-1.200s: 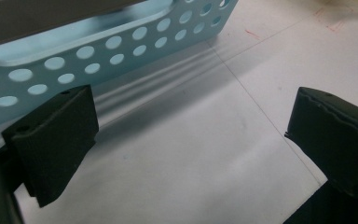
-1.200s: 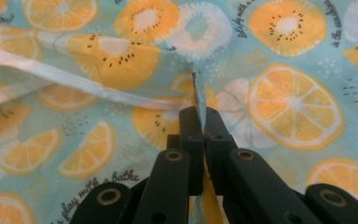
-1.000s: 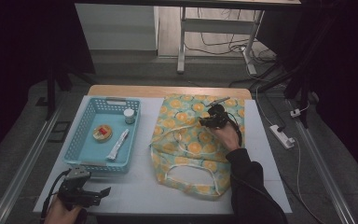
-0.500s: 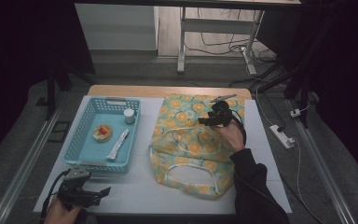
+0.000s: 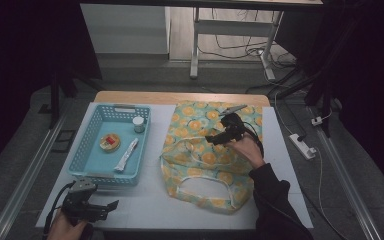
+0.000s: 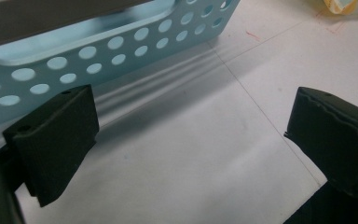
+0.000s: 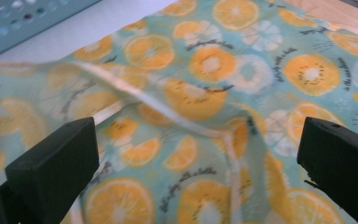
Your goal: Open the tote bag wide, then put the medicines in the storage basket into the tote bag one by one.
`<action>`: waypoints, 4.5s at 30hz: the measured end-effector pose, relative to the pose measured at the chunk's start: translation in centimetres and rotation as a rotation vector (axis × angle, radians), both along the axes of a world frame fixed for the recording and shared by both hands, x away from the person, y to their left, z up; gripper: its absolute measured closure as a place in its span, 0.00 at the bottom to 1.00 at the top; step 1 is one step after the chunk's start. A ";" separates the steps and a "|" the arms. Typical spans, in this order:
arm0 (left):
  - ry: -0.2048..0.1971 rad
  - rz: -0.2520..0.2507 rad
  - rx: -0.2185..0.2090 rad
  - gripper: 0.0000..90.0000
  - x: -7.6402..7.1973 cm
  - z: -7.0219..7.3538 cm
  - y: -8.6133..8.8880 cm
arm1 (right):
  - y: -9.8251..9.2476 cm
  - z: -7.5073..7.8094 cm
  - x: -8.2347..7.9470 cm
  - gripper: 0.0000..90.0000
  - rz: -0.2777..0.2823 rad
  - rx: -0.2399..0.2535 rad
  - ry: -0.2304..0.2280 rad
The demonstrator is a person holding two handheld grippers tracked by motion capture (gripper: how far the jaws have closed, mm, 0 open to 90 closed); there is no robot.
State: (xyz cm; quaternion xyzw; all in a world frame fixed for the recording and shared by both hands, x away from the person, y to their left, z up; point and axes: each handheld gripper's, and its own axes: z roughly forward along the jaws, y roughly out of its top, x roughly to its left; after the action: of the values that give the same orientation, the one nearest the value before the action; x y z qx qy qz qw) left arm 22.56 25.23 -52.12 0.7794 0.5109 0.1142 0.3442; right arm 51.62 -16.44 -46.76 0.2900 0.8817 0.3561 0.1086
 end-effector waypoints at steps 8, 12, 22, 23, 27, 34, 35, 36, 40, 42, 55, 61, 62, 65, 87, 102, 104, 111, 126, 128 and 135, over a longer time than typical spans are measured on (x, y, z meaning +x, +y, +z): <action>0.000 0.001 0.000 0.03 0.0 0.0 0.0 | 0.7 -0.4 -2.5 0.00 0.070 -0.039 0.014; 0.000 0.003 -0.003 0.03 0.0 0.0 0.0 | 0.8 -0.9 -3.4 0.00 0.090 -0.041 0.043; -0.001 0.004 -0.005 0.03 0.0 0.0 0.0 | 0.4 -3.1 -5.6 0.00 0.121 -0.093 0.097; -0.001 0.004 -0.005 0.03 0.0 0.0 0.0 | 0.4 -3.5 -5.8 0.00 0.123 -0.104 0.101; -0.005 0.004 -0.007 0.03 0.0 0.0 0.1 | 0.8 -4.9 -6.3 0.00 0.132 -0.150 0.117; -0.004 0.005 -0.010 0.03 -0.1 0.0 0.1 | 0.9 -5.7 -7.2 0.02 0.136 -0.193 0.057; -0.004 0.005 -0.010 0.03 -0.1 0.0 0.1 | 0.8 -5.7 -7.3 0.07 0.138 -0.184 0.056; -0.004 0.005 -0.010 0.03 -0.1 0.0 0.1 | 0.6 -5.5 -7.4 0.12 0.138 -0.182 0.054; -0.003 0.006 -0.009 0.03 -0.1 0.0 0.1 | 0.0 -5.1 -7.6 0.32 0.141 -0.169 0.043; -0.003 0.006 -0.007 0.03 0.0 0.0 0.1 | -0.1 -5.0 -7.7 0.41 0.150 -0.170 0.041; 0.000 0.006 -0.008 0.03 0.0 0.0 0.1 | -0.2 -4.5 -8.2 0.99 0.139 -0.158 0.066; 0.001 0.006 -0.013 0.03 0.0 0.0 0.1 | -0.4 -4.0 -7.9 1.00 0.139 -0.131 0.066; 0.003 0.005 -0.015 0.03 0.0 0.0 0.2 | -0.4 -3.8 -7.9 1.00 0.133 -0.120 0.062; 0.004 0.006 -0.019 0.03 0.0 0.0 0.2 | -0.7 -3.3 -7.7 1.00 0.119 -0.083 0.054; -0.002 0.015 -0.035 0.03 0.0 0.0 0.4 | -1.3 0.4 -7.2 1.00 0.089 0.058 0.004; 0.003 0.019 -0.046 0.03 0.0 0.0 0.5 | -1.5 3.3 -7.1 1.00 0.078 0.133 -0.027; 0.006 0.018 -0.045 0.03 0.0 0.0 0.5 | -1.6 3.6 -7.1 1.00 0.079 0.135 -0.034; 0.006 0.019 -0.046 0.03 0.0 0.0 0.5 | -1.7 4.3 -7.0 1.00 0.071 0.146 -0.044; 0.002 0.034 -0.081 0.00 0.0 0.0 0.9 | -1.6 3.8 -6.9 1.00 0.072 0.129 -0.024; 0.001 0.028 -0.081 0.00 0.0 0.0 0.9 | -1.5 3.7 -6.9 1.00 0.074 0.127 -0.024; -0.001 0.014 -0.053 0.00 0.0 0.1 0.6 | -1.4 3.8 -7.0 1.00 0.079 0.127 -0.025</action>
State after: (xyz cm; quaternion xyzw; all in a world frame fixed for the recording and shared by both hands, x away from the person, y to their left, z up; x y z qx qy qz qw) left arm 22.52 25.85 -52.04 0.7664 0.5188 0.1034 0.3643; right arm 44.67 -17.86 -42.95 0.2567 0.8667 0.4188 0.0871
